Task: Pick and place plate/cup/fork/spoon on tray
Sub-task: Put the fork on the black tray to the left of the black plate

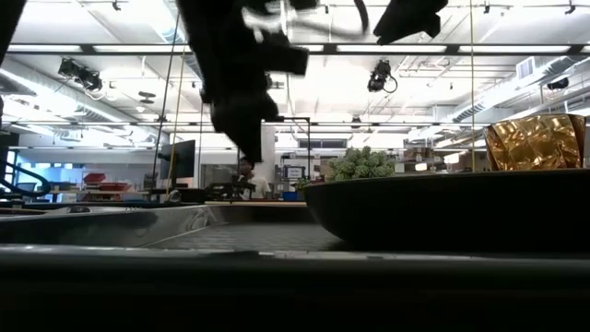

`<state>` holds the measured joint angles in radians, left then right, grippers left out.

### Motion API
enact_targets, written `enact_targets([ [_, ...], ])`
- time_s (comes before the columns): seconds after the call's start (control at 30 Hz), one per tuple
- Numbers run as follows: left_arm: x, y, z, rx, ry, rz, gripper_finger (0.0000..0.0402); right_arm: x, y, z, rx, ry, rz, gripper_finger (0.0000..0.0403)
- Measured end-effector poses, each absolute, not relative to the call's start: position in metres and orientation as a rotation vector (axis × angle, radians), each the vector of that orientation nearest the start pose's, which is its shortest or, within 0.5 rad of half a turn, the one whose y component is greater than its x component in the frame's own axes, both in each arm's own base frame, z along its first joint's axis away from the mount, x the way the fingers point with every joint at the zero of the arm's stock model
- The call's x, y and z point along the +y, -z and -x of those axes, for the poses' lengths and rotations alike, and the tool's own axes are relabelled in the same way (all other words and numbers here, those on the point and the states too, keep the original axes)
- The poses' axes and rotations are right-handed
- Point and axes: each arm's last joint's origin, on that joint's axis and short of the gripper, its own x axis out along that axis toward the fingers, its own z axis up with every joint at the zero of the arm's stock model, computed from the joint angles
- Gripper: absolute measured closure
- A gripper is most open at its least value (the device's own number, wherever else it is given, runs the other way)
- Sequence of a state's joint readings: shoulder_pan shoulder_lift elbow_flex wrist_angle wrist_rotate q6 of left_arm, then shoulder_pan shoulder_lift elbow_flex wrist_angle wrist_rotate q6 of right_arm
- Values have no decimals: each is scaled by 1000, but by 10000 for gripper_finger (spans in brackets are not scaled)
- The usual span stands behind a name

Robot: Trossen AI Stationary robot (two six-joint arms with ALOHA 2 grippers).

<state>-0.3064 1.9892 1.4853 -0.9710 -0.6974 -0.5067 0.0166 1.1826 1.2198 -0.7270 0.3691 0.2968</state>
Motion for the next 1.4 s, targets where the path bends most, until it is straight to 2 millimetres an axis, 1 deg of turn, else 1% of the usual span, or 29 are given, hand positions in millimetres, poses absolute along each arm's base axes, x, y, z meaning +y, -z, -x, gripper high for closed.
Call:
enact_targets([
  [0.1, -111, -198, -361, 1066, -661, -274, 292, -8, -351, -241, 663, 473, -36, 265],
  [0.23, -124, -199, -357, 1034, -662, -221, 292, -9, -341, -254, 702, 498, 31, 265],
  [0.3, -129, -198, -356, 1018, -673, -125, 292, -9, -337, -259, 720, 483, 55, 265],
  [0.4, -135, -198, -352, 970, -761, 64, 292, -6, -332, -261, 754, 467, 83, 265],
  [0.53, -146, -199, -342, 897, -867, 256, 292, -4, -335, -258, 758, 478, 152, 265],
  [0.6, -149, -198, -338, 889, -917, 360, 292, -4, -339, -253, 740, 511, 182, 265],
  [0.7, -149, -195, -335, 903, -979, 498, 292, -5, -346, -246, 718, 544, 222, 265],
  [0.87, -150, -194, -333, 902, -1044, 630, 292, -6, -354, -232, 661, 571, 218, 265],
  [0.97, -153, -194, -330, 871, -1072, 651, 292, -7, -350, -224, 654, 564, 215, 265],
  [1.1, -158, -193, -328, 822, -1076, 615, 292, -7, -344, -215, 627, 562, 200, 265],
  [1.27, -159, -191, -335, 886, -948, 488, 292, -5, -340, -215, 563, 485, 176, 265],
  [1.33, -160, -192, -339, 880, -893, 434, 292, -4, -341, -217, 535, 445, 167, 265],
  [1.4, -161, -192, -342, 853, -872, 441, 292, -3, -341, -217, 532, 420, 167, 265],
])
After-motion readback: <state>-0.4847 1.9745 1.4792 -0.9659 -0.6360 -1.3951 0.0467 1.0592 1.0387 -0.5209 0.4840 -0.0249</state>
